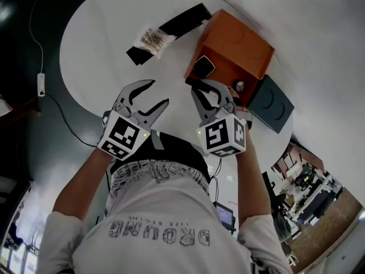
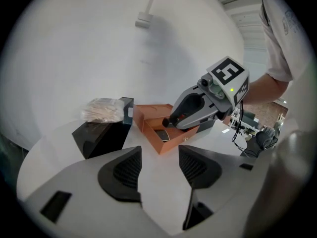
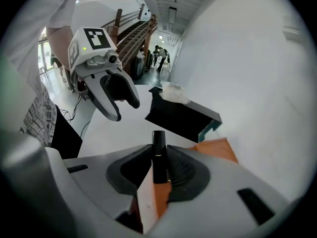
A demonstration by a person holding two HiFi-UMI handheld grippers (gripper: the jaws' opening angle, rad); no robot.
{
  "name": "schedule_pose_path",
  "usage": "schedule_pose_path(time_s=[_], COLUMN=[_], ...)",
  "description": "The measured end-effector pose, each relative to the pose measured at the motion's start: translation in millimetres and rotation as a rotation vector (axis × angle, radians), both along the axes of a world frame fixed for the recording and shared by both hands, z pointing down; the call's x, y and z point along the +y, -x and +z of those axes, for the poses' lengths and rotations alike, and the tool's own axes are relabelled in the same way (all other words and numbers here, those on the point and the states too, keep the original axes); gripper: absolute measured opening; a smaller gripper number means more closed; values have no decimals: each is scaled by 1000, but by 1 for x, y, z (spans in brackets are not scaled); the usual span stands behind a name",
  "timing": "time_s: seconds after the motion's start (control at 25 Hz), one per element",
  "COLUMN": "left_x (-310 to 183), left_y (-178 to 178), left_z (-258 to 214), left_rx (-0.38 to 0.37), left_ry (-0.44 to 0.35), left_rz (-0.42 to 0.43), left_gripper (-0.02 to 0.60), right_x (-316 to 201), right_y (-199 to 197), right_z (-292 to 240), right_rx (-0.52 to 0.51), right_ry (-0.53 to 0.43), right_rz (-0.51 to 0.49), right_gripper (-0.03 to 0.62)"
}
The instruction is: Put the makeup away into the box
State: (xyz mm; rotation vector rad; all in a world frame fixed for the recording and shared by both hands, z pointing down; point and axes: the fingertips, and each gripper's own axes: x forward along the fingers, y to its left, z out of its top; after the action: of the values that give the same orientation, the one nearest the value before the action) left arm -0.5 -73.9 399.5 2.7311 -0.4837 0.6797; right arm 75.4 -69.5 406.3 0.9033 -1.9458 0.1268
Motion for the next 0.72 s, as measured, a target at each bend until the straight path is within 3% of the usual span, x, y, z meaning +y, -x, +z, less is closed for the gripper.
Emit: schedule_pose_path(time_s=[0.4,0.72], left_x=[-2,-7], left_y=[-55,-74], left_z=[-1,10], left_rx=[-17,-34], left_ry=[-9,8], left_rz=[97,139], left_gripper=[258,258], right_x=[-3,-4], right_y=[-95,-129], right_z=[19,55], right_rx=[-28,-65], right_ry=[28,118], right_rz=[269,431], right_gripper=[101,101])
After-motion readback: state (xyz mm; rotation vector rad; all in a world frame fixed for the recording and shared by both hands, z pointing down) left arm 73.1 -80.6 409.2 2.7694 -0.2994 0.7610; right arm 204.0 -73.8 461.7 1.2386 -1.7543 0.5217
